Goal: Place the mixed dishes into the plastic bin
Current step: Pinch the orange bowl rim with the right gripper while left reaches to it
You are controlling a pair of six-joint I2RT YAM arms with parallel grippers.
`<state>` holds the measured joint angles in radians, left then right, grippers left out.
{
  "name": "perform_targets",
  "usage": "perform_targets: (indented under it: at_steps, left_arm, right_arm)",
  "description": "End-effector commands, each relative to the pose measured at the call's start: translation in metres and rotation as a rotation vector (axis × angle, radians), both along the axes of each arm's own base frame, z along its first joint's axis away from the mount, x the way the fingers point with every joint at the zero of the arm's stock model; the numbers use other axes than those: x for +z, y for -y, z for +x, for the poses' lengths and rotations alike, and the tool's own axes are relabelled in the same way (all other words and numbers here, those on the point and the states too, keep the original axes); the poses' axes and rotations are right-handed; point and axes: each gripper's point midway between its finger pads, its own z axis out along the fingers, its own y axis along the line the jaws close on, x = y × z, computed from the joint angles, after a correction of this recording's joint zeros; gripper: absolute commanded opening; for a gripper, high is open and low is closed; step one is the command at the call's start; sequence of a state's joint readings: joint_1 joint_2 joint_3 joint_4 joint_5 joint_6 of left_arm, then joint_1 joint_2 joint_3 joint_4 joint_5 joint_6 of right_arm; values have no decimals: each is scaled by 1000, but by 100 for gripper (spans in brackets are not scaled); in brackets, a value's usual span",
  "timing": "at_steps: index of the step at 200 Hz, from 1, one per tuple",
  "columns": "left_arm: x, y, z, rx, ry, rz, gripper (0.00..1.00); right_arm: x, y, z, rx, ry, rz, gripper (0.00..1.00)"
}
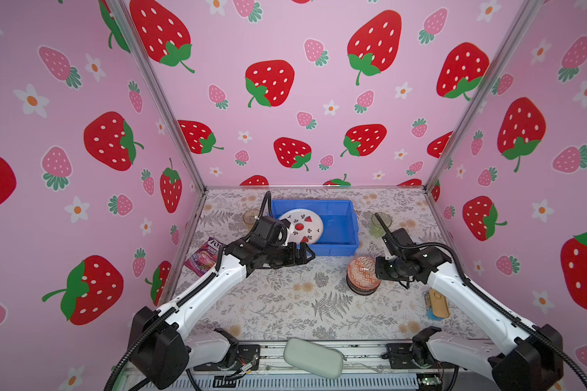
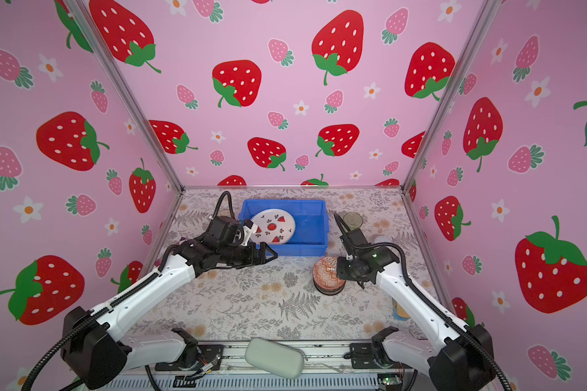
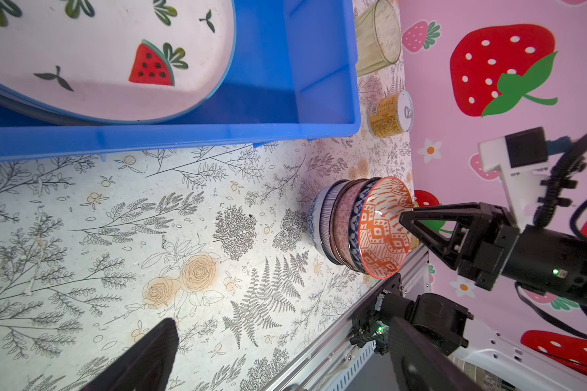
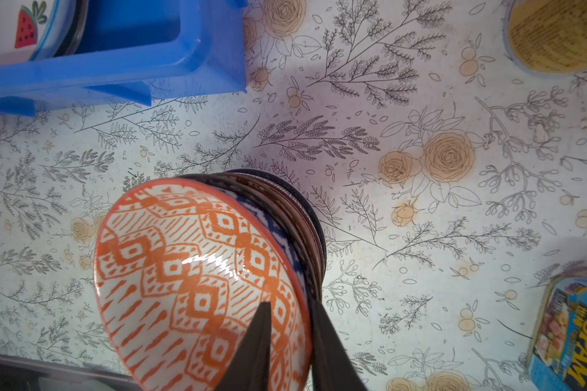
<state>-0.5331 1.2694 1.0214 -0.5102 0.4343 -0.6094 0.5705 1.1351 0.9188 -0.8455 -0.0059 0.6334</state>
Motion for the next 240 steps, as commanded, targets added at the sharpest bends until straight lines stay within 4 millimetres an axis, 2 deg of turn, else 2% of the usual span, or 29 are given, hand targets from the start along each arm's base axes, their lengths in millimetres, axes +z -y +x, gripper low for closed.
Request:
perform_targets:
  at_steps: [1, 99, 160, 240]
  left_arm:
    - [-2, 3, 1, -6, 0, -7, 99]
    - [-6, 6, 3, -5, -11, -15, 99]
    - [-4, 9, 1, 0, -23, -38, 99]
    - [13, 42, -11, -12, -45, -73, 99]
  right_arm:
    - [-4, 0, 0, -5, -10, 5, 21]
    - [6, -1, 5, -15, 7, 29, 5]
    - [17, -3, 8, -22, 23, 80, 3]
    - [35, -4, 11, -16, 38, 137, 1]
